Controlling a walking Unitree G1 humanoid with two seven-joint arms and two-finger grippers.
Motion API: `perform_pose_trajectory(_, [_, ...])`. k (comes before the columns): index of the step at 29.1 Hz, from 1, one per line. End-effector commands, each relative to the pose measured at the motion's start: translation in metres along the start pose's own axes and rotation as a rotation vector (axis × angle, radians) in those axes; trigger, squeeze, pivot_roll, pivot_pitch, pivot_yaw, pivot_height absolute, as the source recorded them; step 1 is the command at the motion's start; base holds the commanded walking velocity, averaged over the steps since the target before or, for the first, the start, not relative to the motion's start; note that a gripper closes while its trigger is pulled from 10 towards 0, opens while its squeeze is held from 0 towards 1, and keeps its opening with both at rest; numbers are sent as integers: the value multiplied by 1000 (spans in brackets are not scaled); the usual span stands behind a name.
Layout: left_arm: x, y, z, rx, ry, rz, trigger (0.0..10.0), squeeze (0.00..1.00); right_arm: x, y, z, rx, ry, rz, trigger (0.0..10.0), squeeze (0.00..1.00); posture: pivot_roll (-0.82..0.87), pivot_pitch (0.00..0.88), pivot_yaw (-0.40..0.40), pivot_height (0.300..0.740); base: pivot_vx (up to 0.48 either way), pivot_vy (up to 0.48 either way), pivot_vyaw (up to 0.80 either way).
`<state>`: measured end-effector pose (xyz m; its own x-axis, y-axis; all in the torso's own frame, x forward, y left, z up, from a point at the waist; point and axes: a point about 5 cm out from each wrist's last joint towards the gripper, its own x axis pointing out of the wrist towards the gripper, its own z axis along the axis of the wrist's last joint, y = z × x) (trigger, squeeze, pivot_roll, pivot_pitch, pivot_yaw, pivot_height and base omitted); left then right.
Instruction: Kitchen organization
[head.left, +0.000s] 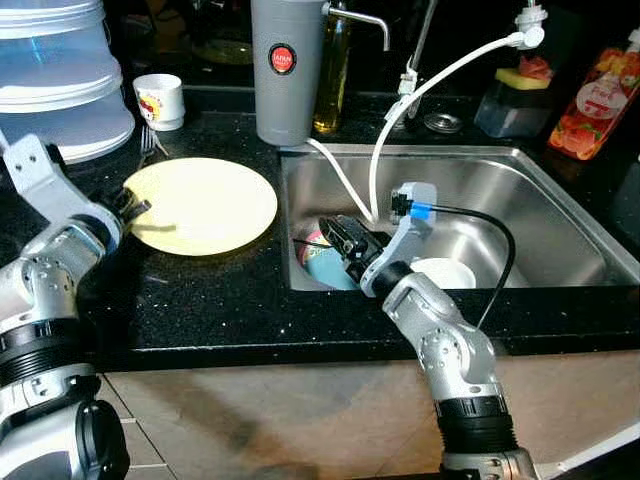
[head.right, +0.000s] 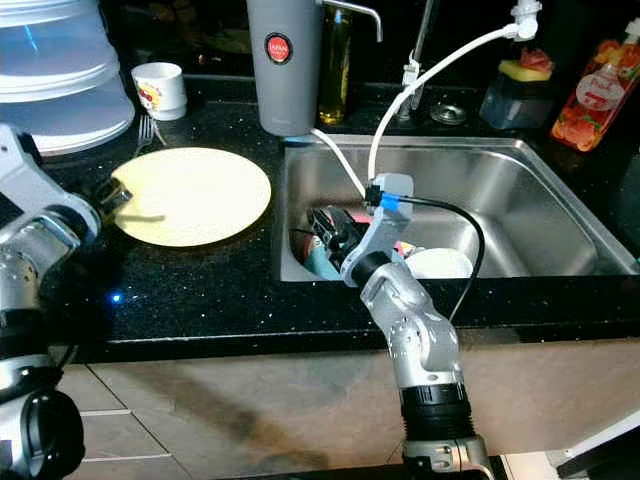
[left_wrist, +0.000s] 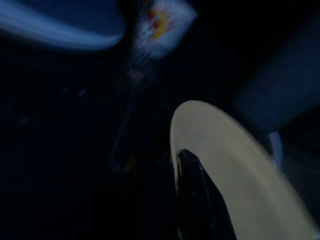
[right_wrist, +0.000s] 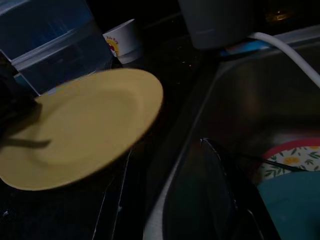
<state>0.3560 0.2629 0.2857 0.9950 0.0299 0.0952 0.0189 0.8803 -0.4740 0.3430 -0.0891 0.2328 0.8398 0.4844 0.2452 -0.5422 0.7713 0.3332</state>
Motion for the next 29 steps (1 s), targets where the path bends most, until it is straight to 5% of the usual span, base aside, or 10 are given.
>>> perform_pose_trajectory(1, [-1, -7, 1, -7, -3, -43, 0, 0, 0, 0, 2, 14, -2, 3, 10000, 0, 34, 137, -38, 740, 0, 0, 0])
perform_pose_trajectory(6, [-10, -38, 11, -146, -71, -271, 0, 0, 3, 3, 7, 26, -21, 11, 10000, 0, 35, 138, -38, 740, 0, 0, 0])
perform_pose_trajectory(13, [-21, -49, 19, -307, -140, -475, 0, 0, 7, 4, 9, 52, -33, 8, 10000, 0, 35, 137, -39, 740, 0, 0, 0])
perform_pose_trajectory(22, [-29, -53, 18, -326, -142, -577, 0, 0, 10, -1, 12, 148, -76, -35, 10000, 0, 35, 136, -36, 740, 0, 0, 0])
perform_pose_trajectory(23, [-30, -53, 17, -314, -132, -590, 0, 0, 10, -3, 15, 192, -95, -46, 10000, 1000, 35, 136, -36, 740, 0, 0, 0])
perform_pose_trajectory(26, [-31, -51, 13, -281, -106, -600, 0, 0, 9, -9, 22, 294, -142, -61, 10000, 1000, 35, 136, -36, 740, 0, 0, 0])
perform_pose_trajectory(29, [-30, -45, 11, -246, -106, -575, 0, 0, 9, -13, 25, 303, -153, -75, 10000, 1000, 32, 136, -35, 740, 0, 0, 0])
